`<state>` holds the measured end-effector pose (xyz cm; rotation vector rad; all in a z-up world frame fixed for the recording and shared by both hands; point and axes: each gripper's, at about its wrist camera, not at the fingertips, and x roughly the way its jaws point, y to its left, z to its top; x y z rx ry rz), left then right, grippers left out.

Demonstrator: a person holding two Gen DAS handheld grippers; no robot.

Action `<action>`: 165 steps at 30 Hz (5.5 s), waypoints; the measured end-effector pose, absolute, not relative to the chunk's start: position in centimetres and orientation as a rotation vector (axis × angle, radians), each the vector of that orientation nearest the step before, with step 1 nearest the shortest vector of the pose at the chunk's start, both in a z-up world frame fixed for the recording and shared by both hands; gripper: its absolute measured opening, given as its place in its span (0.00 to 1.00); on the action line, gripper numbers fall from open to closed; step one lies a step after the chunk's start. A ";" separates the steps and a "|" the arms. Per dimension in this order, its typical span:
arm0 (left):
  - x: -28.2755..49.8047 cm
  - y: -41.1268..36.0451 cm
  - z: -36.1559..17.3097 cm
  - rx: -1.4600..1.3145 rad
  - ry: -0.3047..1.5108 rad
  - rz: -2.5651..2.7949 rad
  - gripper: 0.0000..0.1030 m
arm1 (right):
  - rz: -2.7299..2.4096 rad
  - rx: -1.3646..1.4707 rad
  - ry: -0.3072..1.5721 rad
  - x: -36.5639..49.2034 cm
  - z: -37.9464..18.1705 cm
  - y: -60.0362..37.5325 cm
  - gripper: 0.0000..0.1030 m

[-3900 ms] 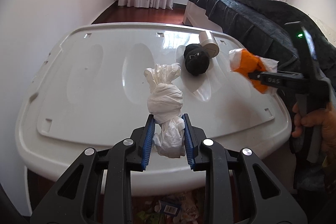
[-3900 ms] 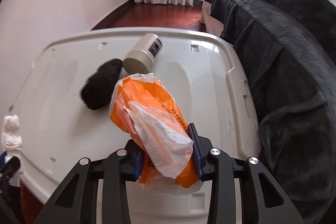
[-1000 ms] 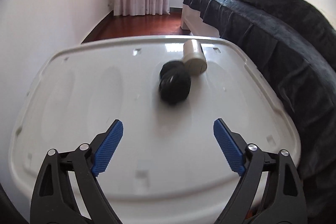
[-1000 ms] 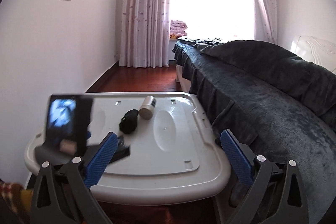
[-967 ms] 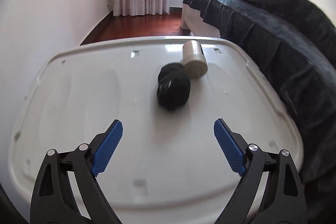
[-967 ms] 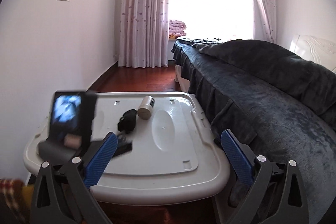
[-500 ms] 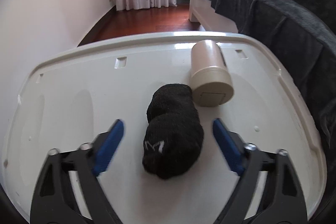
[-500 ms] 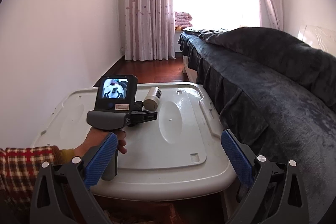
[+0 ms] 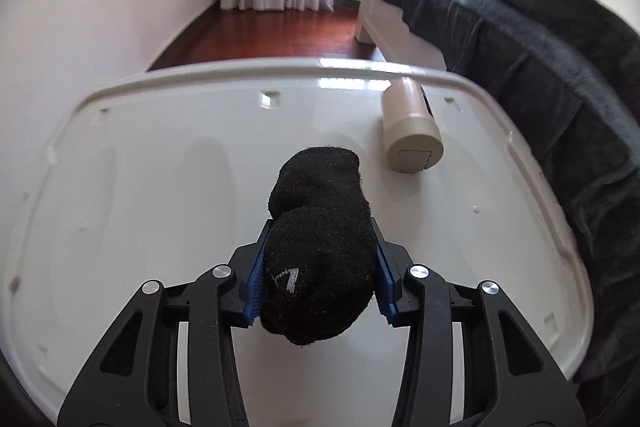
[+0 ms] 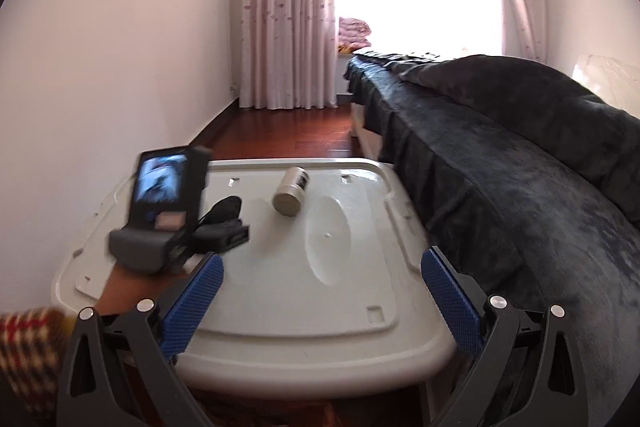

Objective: Collect trash

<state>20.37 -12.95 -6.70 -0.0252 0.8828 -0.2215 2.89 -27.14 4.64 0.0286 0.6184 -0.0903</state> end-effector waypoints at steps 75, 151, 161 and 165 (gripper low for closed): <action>-3.3 0.1 -7.0 -0.062 0.815 -0.114 0.43 | 0.018 -0.105 0.990 -7.6 -10.1 -15.9 0.60; 0.0 -0.7 0.3 -0.061 0.701 -0.046 0.89 | -0.097 -0.139 0.635 -4.4 -1.1 -16.9 0.94; -0.4 -1.2 0.9 -0.016 0.665 -0.034 0.90 | -0.100 -0.145 0.631 -4.5 -1.2 -16.9 0.94; -0.4 -1.2 1.0 -0.011 0.652 -0.045 0.90 | -0.099 -0.146 0.631 -4.5 -1.2 -16.9 0.95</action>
